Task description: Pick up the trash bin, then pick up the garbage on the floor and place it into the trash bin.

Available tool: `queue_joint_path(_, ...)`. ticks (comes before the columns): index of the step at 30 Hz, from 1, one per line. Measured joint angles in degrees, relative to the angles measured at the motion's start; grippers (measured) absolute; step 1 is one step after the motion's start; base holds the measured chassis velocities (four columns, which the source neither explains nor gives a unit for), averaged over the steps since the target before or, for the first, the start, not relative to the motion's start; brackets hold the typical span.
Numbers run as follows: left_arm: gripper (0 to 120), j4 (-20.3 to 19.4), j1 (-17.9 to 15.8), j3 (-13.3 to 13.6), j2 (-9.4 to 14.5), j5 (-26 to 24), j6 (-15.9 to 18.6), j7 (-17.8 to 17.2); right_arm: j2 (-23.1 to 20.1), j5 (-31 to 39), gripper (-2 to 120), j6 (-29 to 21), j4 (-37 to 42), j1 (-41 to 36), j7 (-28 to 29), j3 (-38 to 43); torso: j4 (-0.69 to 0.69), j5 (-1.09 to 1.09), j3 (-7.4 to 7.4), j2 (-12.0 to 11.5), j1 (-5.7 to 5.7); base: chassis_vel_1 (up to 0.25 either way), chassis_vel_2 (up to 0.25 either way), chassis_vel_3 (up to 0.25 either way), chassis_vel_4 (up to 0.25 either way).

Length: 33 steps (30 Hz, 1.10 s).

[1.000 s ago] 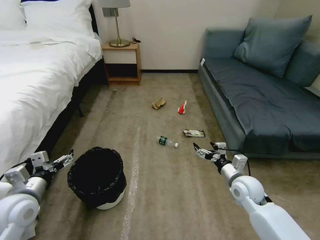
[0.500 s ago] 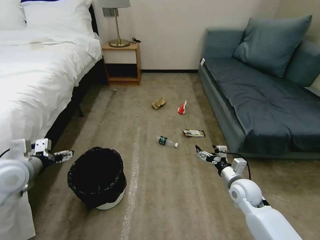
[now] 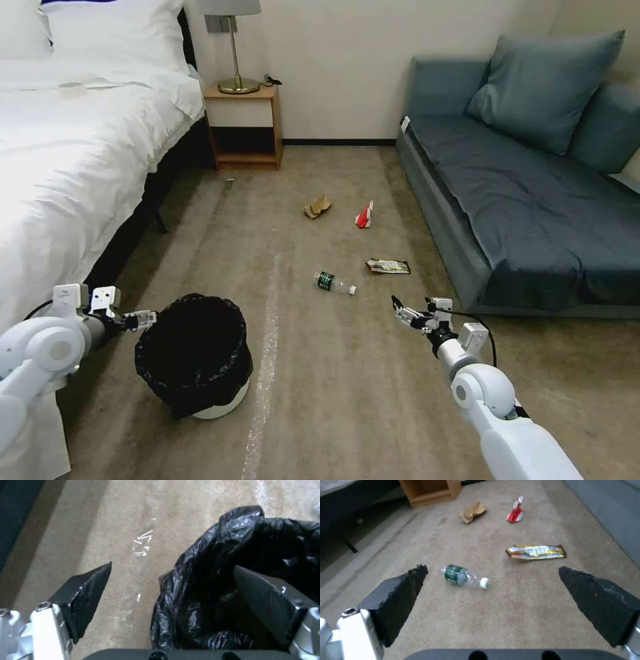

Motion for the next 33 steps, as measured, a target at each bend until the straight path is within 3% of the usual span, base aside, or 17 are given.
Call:
queue_joint_path(6,98,4.8,-3.6,4.1,-2.9,3.7,-0.1,1.4,1.1,-0.2,100,0.1,-1.0,0.8,0.2,0.0,0.00,0.00,0.00,0.0,0.00,0.000,0.000,0.000,0.000)
queue_joint_path(16,93,9.4,-7.2,8.3,-6.1,9.4,-0.2,3.3,1.2,-0.2,100,0.3,-1.8,1.1,0.2,0.2,0.01,0.00,0.00,0.0,0.00,0.000,0.000,0.000,0.000)
queue_joint_path(20,74,11.2,-9.2,10.4,-8.4,10.8,-0.2,3.4,1.2,0.2,100,0.3,-1.6,1.0,0.2,0.2,0.00,0.00,0.00,0.0,0.00,0.000,0.000,0.000,0.000)
queue_joint_path(21,74,11.2,-9.2,10.4,-8.4,10.8,-0.2,3.4,1.2,0.2,100,0.3,-1.6,1.0,0.2,0.2,0.00,0.00,0.00,0.0,0.00,0.000,0.000,0.000,0.000)
queue_joint_path(24,58,13.4,-10.6,11.7,-11.4,13.7,-0.6,3.2,0.7,1.0,100,0.3,-0.9,0.8,0.3,0.5,0.04,0.12,-0.03,0.0,0.00,0.000,0.000,0.000,0.000)
queue_joint_path(33,28,15.3,-11.5,12.2,-13.5,18.1,-0.7,2.5,0.2,0.5,100,0.8,0.2,-1.8,0.2,2.2,0.03,0.08,-0.04,0.0,-0.01,0.000,0.000,0.000,0.000)
